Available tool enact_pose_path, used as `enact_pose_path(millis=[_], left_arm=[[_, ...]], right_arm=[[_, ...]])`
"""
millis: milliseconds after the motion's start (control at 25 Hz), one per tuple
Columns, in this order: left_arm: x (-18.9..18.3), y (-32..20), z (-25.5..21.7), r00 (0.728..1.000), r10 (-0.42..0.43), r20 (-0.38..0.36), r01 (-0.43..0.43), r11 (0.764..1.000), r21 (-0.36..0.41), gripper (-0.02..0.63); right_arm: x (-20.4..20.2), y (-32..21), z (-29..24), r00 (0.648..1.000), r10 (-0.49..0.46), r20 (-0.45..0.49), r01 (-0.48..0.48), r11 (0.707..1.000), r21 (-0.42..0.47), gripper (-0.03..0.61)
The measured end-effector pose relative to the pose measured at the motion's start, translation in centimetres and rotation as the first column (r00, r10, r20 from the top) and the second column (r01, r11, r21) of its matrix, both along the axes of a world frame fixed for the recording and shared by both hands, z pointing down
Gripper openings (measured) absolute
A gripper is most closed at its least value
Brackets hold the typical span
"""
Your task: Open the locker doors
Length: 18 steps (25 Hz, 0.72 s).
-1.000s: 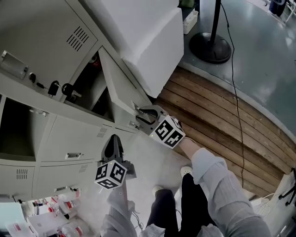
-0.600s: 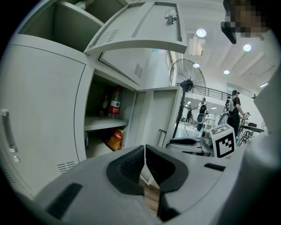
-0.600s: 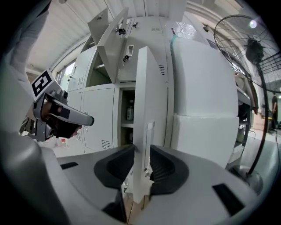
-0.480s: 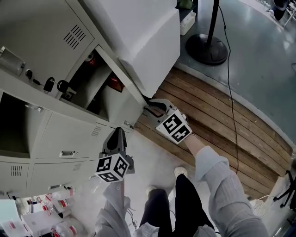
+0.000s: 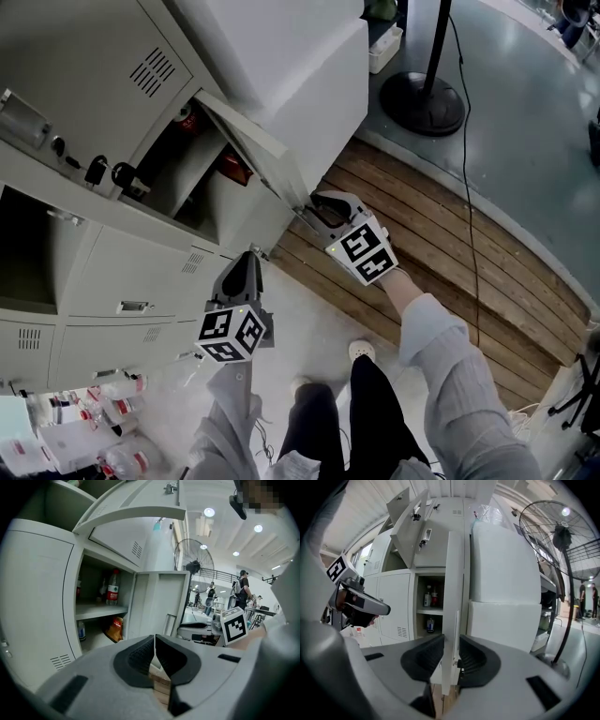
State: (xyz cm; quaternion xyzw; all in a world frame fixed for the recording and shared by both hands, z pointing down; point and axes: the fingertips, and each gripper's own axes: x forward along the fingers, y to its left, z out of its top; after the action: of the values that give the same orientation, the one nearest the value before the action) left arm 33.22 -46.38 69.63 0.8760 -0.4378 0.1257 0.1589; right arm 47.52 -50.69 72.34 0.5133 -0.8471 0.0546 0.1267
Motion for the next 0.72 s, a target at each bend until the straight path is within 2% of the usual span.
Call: enact_pose_path(millis=[320,720], left_arm=[[1.9,0.1,0.1,0.999,0.039,0.016,-0.039,0.999,0.005,0.014],[2.6,-0.1,0.9,0.998,0.057,0.030,-0.057,0.998,-0.003,0.014]], right_arm=[[3.1,-1.0,0.1,0.997,0.082,-0.015,-0.082,0.997,0.016,0.087],[6.8,-3.2,0.1,0.990,0.117,-0.078,-0.115,0.993,0.018,0.074]])
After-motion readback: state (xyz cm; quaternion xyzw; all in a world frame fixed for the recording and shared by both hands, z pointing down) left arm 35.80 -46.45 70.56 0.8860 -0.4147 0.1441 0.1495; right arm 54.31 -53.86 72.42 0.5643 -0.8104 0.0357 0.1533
